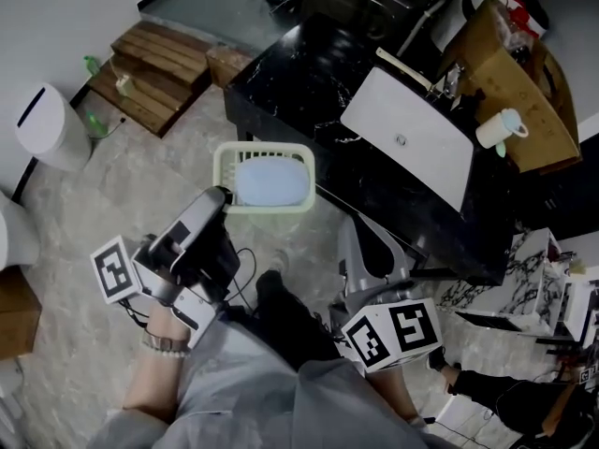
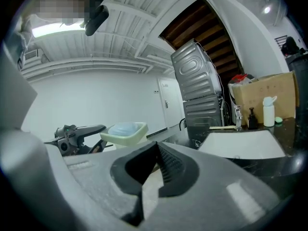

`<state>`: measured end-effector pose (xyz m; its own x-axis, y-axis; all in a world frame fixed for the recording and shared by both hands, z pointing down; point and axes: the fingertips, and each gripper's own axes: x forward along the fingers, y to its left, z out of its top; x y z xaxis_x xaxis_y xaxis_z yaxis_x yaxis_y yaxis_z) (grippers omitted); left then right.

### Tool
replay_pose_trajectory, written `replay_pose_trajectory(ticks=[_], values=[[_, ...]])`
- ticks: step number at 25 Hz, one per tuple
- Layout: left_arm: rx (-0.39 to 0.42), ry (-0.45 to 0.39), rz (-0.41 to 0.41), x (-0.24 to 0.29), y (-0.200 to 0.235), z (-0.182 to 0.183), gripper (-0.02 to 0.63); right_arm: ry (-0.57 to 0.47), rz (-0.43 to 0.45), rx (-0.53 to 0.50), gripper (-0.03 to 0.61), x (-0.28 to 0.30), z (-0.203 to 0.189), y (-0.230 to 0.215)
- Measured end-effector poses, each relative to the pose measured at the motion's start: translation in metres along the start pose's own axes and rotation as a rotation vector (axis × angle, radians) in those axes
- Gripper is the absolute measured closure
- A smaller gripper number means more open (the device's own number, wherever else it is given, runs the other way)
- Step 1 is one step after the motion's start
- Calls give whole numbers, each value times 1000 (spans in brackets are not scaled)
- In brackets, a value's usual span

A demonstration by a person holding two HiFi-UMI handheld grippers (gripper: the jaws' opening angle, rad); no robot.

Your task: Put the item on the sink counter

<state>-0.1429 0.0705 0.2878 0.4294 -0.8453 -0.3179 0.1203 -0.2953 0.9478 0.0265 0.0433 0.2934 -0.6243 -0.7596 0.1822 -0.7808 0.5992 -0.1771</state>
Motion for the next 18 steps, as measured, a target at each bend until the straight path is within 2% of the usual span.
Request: replay_pose_trajectory(ticks=[7, 18], values=[[-1, -31, 7, 50, 9, 29, 526, 7, 31, -1, 581, 51, 24, -33], [7, -29, -6, 132, 31, 56, 526, 4, 35, -26, 581, 108, 55, -93]])
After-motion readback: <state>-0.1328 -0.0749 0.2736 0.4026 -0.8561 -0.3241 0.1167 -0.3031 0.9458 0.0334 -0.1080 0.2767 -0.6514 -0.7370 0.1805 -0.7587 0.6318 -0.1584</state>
